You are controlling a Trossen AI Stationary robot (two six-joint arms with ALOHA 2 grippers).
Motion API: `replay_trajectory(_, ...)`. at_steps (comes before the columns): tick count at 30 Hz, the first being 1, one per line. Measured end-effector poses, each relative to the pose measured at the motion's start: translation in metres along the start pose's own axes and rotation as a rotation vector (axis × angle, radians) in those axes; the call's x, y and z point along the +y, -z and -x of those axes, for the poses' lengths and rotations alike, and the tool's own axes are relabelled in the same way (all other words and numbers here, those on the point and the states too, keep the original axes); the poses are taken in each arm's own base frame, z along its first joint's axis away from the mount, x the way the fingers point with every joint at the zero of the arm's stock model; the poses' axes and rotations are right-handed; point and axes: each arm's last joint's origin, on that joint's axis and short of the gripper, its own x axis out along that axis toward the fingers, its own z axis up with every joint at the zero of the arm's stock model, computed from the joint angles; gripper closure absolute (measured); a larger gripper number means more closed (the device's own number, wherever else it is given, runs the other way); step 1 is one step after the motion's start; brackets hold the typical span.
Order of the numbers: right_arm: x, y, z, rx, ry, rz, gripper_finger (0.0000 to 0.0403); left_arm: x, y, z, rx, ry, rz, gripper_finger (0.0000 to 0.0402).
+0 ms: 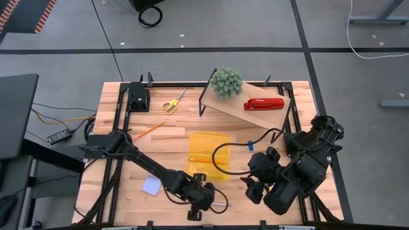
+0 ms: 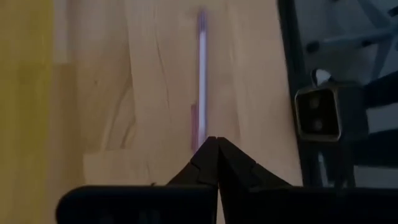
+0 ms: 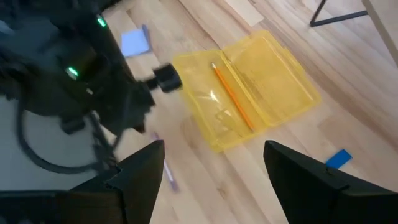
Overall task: Pack school essentials
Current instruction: Put the pen into the supply box
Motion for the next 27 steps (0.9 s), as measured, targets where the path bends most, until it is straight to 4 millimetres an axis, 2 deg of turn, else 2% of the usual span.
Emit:
replay_trajectory(4, 0.005, 0.017, -0.023, 0.076, 0.025, 0.081, 0.0129, 0.002, 0.006, 0.008, 0.07, -0.014, 0.005, 0.0393)
replay_trajectory(8, 0.018, 0.038, -0.056, 0.098, -0.041, 0.134, 0.0144, -0.001, 0.005, 0.021, 0.053, -0.002, -0.001, 0.0397)
replay_trajectory(12, 0.031, 0.062, -0.092, 0.082, -0.153, 0.156, 0.0153, -0.003, 0.005, 0.022, 0.048, 0.003, -0.019, 0.0396)
replay_trajectory(17, 0.026, 0.093, -0.133, 0.09, -0.207, 0.149, 0.0161, -0.001, 0.017, 0.018, 0.153, -0.053, -0.022, 0.0379)
replay_trajectory(21, 0.022, 0.108, -0.15, 0.092, -0.255, 0.181, 0.0166, -0.005, 0.03, 0.026, 0.243, -0.116, -0.043, 0.0391)
replay_trajectory(27, 0.015, 0.12, -0.161, 0.097, -0.257, 0.312, 0.0169, -0.026, 0.037, 0.048, 0.199, -0.088, -0.079, 0.0391)
